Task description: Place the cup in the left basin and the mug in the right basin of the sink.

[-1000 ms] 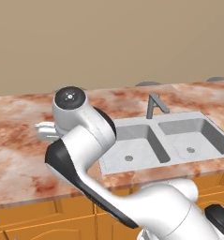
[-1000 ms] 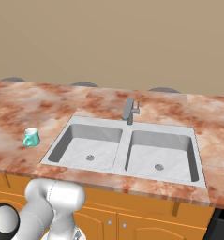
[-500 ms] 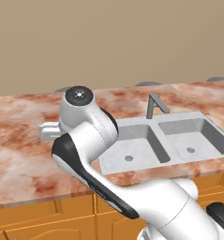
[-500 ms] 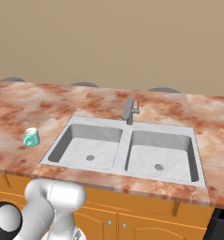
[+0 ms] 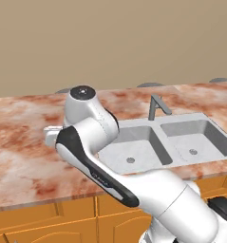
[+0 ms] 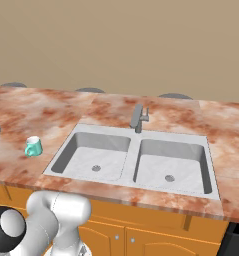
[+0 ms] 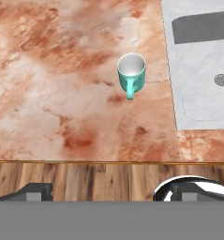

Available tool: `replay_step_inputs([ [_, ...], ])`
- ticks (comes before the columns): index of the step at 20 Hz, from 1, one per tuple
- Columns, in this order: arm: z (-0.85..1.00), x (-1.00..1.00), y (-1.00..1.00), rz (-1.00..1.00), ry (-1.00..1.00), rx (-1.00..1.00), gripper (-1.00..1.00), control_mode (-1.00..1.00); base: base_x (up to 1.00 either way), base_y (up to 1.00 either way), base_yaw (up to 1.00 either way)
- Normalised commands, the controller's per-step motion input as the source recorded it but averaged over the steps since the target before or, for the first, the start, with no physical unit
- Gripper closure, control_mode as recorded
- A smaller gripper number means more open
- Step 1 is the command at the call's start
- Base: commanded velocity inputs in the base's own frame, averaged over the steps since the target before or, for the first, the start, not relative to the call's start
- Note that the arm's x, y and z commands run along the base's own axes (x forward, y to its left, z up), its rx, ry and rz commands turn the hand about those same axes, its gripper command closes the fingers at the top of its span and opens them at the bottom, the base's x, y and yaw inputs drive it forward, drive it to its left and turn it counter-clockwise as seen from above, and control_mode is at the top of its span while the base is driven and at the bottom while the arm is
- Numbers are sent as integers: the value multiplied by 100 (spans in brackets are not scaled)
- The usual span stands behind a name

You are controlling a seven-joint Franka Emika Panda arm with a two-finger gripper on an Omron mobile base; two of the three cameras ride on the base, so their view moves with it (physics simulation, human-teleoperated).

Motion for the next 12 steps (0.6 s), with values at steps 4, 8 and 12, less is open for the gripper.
replay_step_inputs([
  [4,-23,14,0,0,10,0,-100,-100,0,0,0],
  [8,-30,15,1,2,1,0,-100,-100,0,0,0],
  [12,-28,12,0,3,0,0,-100,-100,0,0,0],
])
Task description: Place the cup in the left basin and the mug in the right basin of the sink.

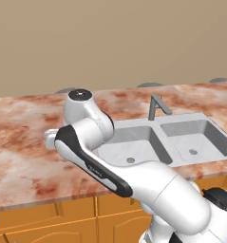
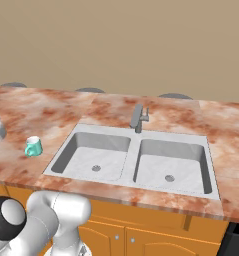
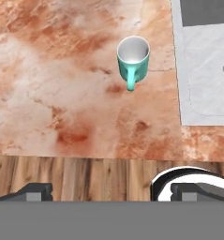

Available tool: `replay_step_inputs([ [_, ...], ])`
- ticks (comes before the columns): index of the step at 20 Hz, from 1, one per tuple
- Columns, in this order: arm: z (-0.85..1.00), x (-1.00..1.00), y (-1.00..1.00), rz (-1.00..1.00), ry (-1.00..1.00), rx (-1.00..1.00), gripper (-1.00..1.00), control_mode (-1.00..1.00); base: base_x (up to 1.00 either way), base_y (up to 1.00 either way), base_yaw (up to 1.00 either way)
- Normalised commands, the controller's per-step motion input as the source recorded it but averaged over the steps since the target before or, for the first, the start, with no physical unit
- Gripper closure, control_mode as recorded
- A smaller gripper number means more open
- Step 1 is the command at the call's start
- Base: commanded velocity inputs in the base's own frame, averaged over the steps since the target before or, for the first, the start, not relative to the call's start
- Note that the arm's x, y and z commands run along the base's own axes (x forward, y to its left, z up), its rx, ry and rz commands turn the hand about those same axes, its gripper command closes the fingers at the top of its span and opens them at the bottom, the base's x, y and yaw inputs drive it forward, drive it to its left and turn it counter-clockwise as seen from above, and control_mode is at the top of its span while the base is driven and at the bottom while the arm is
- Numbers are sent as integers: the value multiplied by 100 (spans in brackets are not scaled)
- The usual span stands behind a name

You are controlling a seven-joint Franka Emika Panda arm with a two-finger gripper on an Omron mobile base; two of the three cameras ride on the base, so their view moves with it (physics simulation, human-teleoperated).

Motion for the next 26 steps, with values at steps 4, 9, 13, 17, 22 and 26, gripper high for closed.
replay_step_inputs([
  [4,-28,13,0,4,0,0,-100,-100,0,0,0],
  [9,-17,19,0,2,0,0,-100,-100,0,0,0],
  [13,-11,20,0,0,6,0,-100,-100,0,0,0],
  [17,-9,19,0,0,10,0,-100,-100,0,0,0],
  [22,-10,16,0,0,10,0,-100,-100,0,0,0],
  [26,-20,12,0,0,0,0,-100,-100,0,0,0],
])
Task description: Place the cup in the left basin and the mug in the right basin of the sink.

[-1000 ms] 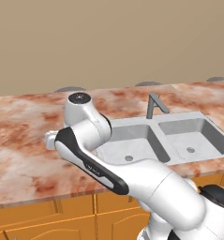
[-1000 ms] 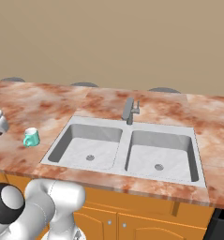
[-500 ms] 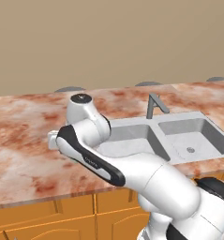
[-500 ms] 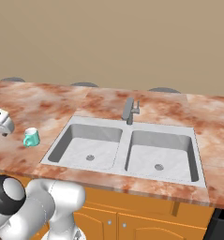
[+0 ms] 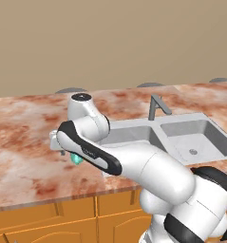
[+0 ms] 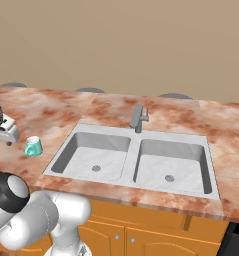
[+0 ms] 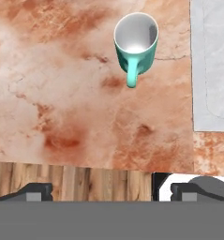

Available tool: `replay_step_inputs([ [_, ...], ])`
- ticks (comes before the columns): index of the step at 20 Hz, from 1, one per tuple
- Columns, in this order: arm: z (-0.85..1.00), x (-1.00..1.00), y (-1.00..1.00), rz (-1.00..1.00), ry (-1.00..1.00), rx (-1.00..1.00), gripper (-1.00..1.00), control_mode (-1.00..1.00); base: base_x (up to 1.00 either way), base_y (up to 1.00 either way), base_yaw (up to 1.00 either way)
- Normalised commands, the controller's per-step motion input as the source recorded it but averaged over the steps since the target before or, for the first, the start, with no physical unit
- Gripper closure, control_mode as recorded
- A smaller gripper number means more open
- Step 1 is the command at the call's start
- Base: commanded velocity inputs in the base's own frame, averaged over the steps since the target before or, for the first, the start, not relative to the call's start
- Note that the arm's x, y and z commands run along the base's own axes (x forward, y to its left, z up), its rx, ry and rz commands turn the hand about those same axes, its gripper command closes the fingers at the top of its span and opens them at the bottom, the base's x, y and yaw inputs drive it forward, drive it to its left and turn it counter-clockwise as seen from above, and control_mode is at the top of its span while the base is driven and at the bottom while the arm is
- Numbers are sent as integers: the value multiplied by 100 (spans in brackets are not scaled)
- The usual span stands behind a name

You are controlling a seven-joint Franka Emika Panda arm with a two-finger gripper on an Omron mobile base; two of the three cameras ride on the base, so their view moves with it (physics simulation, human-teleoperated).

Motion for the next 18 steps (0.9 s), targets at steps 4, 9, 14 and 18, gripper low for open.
replay_step_inputs([
  [4,-25,15,1,-4,0,-2,-100,-100,0,0,0],
  [9,-25,15,0,-9,0,-1,-100,-100,0,0,0],
  [14,-18,20,0,-8,0,0,-100,-100,0,0,0],
  [18,-18,24,0,-9,0,-2,-100,-100,0,0,0],
])
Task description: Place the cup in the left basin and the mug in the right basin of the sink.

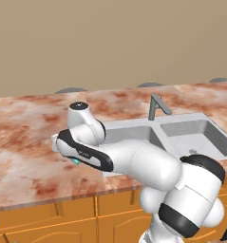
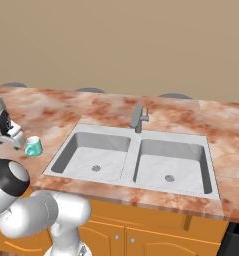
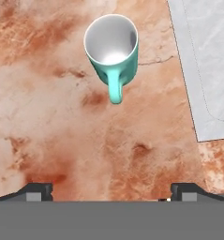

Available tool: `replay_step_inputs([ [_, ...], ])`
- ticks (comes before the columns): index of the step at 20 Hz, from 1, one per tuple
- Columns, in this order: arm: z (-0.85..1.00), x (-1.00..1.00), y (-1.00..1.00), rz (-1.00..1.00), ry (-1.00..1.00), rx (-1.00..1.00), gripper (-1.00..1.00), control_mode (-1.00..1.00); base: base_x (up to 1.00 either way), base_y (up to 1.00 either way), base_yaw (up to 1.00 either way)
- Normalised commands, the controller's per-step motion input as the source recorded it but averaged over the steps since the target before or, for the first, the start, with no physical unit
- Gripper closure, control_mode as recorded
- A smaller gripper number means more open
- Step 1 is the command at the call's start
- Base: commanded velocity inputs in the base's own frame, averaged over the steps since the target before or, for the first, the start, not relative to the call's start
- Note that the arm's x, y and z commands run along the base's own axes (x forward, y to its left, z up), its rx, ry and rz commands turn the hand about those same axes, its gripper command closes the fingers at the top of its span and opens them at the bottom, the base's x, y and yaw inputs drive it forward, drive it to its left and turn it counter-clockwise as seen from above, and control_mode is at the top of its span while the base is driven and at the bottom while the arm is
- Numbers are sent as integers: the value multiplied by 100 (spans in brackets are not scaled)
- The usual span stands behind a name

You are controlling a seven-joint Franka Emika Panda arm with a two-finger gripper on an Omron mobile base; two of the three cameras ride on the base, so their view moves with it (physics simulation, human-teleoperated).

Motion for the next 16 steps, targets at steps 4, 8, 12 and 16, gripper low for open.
replay_step_inputs([
  [4,-17,19,0,-6,0,-2,-100,-100,0,0,0],
  [8,-16,20,0,-4,3,-1,-100,-100,0,0,0],
  [12,-15,24,0,0,9,-1,-100,-100,0,0,0],
  [16,-15,27,0,0,9,-2,-100,-100,0,0,0],
])
